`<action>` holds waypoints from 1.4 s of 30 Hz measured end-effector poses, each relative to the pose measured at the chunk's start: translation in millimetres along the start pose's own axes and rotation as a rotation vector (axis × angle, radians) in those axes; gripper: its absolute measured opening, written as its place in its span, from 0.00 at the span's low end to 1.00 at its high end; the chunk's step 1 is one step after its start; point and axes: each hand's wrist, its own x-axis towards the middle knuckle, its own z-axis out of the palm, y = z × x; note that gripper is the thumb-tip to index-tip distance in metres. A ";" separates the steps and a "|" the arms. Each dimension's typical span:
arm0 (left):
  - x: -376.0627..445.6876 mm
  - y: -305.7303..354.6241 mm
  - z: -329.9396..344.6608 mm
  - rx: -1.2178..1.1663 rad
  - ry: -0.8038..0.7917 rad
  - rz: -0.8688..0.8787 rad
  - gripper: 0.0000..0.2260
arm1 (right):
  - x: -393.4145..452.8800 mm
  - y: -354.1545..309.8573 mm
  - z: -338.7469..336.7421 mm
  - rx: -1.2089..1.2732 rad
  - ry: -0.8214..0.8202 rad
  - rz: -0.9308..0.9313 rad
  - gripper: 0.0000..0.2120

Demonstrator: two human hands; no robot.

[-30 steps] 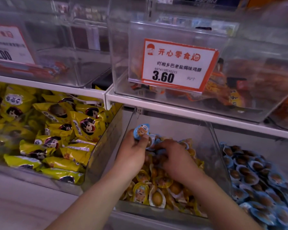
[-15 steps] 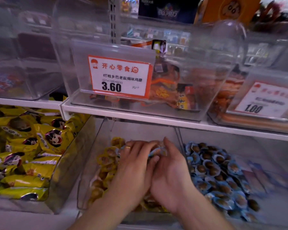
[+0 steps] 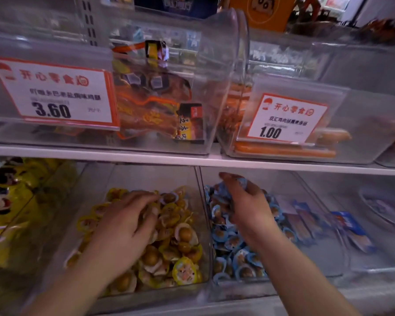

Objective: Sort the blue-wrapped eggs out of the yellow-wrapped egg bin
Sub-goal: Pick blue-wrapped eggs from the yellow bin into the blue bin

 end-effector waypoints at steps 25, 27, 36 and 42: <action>9.7 -56.1 -14.5 0.531 -0.347 -0.298 0.19 | 51.8 24.7 159.9 -1.323 -0.926 -0.424 0.21; 8.9 -54.7 -15.0 0.541 -0.354 -0.292 0.19 | 59.9 35.8 171.2 -1.393 -1.018 -0.377 0.23; 1.1 -44.4 -24.5 0.237 -0.035 -0.279 0.11 | 73.7 47.5 162.9 -1.270 -0.888 -0.385 0.15; 10.1 -41.5 -32.7 -0.408 0.248 -0.401 0.04 | 48.0 6.4 134.5 -0.918 -0.700 -0.414 0.09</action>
